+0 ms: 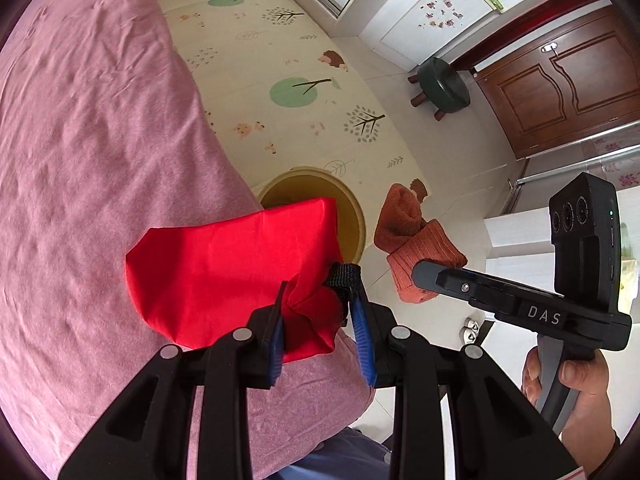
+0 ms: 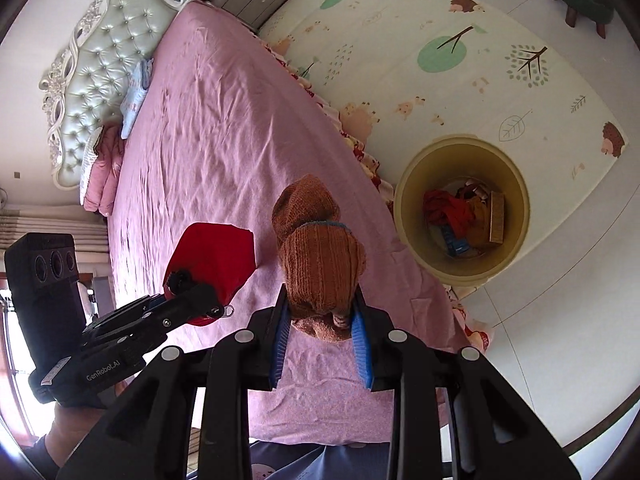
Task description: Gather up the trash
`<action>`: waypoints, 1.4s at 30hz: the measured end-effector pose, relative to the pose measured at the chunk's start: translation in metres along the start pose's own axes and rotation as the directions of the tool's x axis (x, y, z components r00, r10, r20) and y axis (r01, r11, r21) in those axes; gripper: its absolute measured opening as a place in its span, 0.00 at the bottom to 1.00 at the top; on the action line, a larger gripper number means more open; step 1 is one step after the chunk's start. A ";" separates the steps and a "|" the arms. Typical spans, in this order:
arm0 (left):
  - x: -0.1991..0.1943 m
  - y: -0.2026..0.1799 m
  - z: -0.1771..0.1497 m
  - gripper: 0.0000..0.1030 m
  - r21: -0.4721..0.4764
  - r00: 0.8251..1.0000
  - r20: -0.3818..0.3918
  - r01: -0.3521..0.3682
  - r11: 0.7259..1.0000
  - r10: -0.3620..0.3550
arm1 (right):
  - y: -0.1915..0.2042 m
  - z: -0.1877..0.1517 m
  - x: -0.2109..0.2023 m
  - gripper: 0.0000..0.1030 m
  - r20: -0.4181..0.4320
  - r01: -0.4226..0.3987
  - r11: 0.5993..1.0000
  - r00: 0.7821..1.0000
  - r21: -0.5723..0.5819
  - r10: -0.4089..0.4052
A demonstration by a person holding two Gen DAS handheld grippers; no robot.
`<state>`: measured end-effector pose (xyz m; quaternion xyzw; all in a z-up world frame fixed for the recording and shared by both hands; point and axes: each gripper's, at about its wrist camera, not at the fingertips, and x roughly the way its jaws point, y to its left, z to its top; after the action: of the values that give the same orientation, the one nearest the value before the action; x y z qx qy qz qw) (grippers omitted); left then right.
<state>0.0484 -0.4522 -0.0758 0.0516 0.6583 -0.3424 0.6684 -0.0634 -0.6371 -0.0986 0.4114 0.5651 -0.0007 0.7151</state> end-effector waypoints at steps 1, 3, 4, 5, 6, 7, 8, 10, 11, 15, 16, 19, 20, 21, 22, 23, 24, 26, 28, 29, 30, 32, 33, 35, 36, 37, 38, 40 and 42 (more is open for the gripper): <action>0.004 -0.007 0.005 0.29 0.015 1.000 -0.006 0.000 1.000 0.000 | -0.005 0.003 -0.003 0.27 0.008 0.003 1.000 1.000 0.009 -0.003; 0.011 -0.019 0.015 0.29 0.040 1.000 -0.019 0.003 0.999 -0.002 | -0.016 0.008 -0.010 0.27 0.019 0.007 1.000 1.000 0.025 -0.008; 0.014 -0.025 0.020 0.29 0.054 1.000 -0.024 0.004 0.999 -0.003 | -0.021 0.011 -0.012 0.27 0.022 0.010 0.999 1.000 0.035 -0.011; 0.017 -0.032 0.025 0.29 0.068 1.000 -0.030 0.006 0.998 -0.003 | -0.026 0.013 -0.014 0.27 0.025 0.011 0.999 1.000 0.042 -0.012; 0.021 -0.038 0.030 0.29 0.081 0.999 -0.037 0.006 0.997 -0.003 | -0.031 0.015 -0.016 0.27 0.025 0.008 0.999 1.000 0.053 -0.009; 0.025 -0.044 0.035 0.29 0.095 0.999 -0.044 0.006 0.995 -0.002 | -0.036 0.017 -0.018 0.28 0.027 0.002 0.998 1.000 0.067 -0.004; 0.029 -0.050 0.040 0.29 0.111 0.999 -0.050 0.005 0.994 0.000 | -0.041 0.018 -0.020 0.28 0.030 -0.002 0.997 1.000 0.080 0.000; 0.036 -0.061 0.049 0.29 0.141 0.998 -0.064 0.001 0.990 0.008 | -0.051 0.022 -0.023 0.28 0.035 -0.002 0.995 0.999 0.104 -0.002; 0.040 -0.066 0.054 0.29 0.153 0.998 -0.069 0.003 0.988 0.008 | -0.056 0.024 -0.024 0.28 0.038 -0.002 0.993 0.999 0.114 -0.003; 0.056 -0.084 0.071 0.29 0.190 0.996 -0.093 0.011 0.982 0.006 | -0.071 0.030 -0.027 0.28 0.047 -0.002 0.989 0.999 0.151 -0.005; 0.060 -0.089 0.075 0.29 0.196 0.995 -0.101 0.015 0.980 0.004 | -0.075 0.032 -0.028 0.28 0.049 -0.001 0.987 0.999 0.158 -0.007; 0.073 -0.102 0.084 0.29 0.230 0.993 -0.115 0.015 0.973 0.012 | -0.083 0.034 -0.028 0.28 0.052 -0.002 0.984 0.999 0.177 -0.007; 0.077 -0.105 0.086 0.29 0.239 0.993 -0.119 0.013 0.971 0.016 | -0.085 0.035 -0.028 0.29 0.052 -0.001 0.983 0.999 0.182 -0.008; 0.081 -0.107 0.088 0.29 0.240 0.992 -0.124 0.012 0.971 0.018 | -0.088 0.037 -0.028 0.29 0.051 0.000 0.982 0.999 0.188 -0.010; 0.085 -0.108 0.090 0.29 0.239 0.991 -0.132 0.015 0.971 0.017 | -0.090 0.038 -0.027 0.29 0.050 0.001 0.981 0.999 0.192 -0.011; 0.087 -0.108 0.090 0.29 0.241 0.991 -0.136 0.014 0.970 0.019 | -0.091 0.039 -0.027 0.29 0.049 0.003 0.980 0.999 0.197 -0.013; 0.090 -0.107 0.090 0.30 0.243 0.990 -0.138 0.011 0.970 0.024 | -0.093 0.040 -0.026 0.30 0.047 0.004 0.980 0.999 0.200 -0.014; 0.095 -0.106 0.092 0.43 0.238 0.987 -0.156 0.008 0.971 0.030 | -0.095 0.041 -0.026 0.36 0.045 0.003 0.978 0.999 0.209 -0.012; 0.097 -0.102 0.093 0.76 0.225 0.986 -0.159 -0.004 0.974 0.041 | -0.096 0.042 -0.027 0.44 0.049 -0.002 0.976 0.999 0.216 -0.008; 0.096 -0.100 0.094 0.81 0.219 0.988 -0.149 -0.008 0.976 0.042 | -0.096 0.043 -0.027 0.48 0.051 0.002 0.976 0.999 0.219 -0.013; 0.096 -0.098 0.095 0.81 0.217 0.988 -0.147 -0.012 0.976 0.045 | -0.097 0.045 -0.027 0.48 0.050 0.007 0.975 0.999 0.221 -0.019; 0.097 -0.093 0.097 0.81 0.213 0.986 -0.156 -0.019 0.977 0.053 | -0.099 0.046 -0.027 0.48 0.048 0.010 0.974 0.999 0.228 -0.021; 0.097 -0.091 0.097 0.81 0.213 0.986 -0.155 -0.025 0.977 0.060 | -0.100 0.046 -0.026 0.48 0.047 0.012 0.973 0.999 0.231 -0.024; 0.097 -0.088 0.097 0.81 0.224 0.985 -0.155 -0.041 0.974 0.077 | -0.100 0.047 -0.025 0.48 0.045 0.017 0.973 0.999 0.231 -0.029; 0.096 -0.087 0.097 0.81 0.228 0.985 -0.152 -0.046 0.973 0.082 | -0.099 0.047 -0.025 0.48 0.043 0.018 0.973 0.999 0.232 -0.029; 0.096 -0.086 0.097 0.81 0.231 0.985 -0.151 -0.048 0.972 0.085 | -0.099 0.047 -0.024 0.48 0.042 0.018 0.973 0.999 0.231 -0.028; 0.095 -0.086 0.097 0.81 0.232 0.984 -0.151 -0.052 0.971 0.089 | -0.098 0.047 -0.024 0.48 0.040 0.018 0.973 0.999 0.230 -0.028; 0.094 -0.084 0.098 0.83 0.231 0.985 -0.145 -0.063 0.971 0.098 | -0.095 0.047 -0.023 0.48 0.034 0.018 0.974 0.999 0.225 -0.026; 0.093 -0.084 0.098 0.83 0.232 0.984 -0.143 -0.067 0.970 0.102 | -0.092 0.048 -0.022 0.48 0.033 0.018 0.976 0.999 0.219 -0.026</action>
<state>0.0774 -0.6030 -0.1168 0.1818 0.6617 -0.3814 0.6193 -0.0754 -0.7362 -0.1336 0.4811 0.5533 -0.0781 0.6755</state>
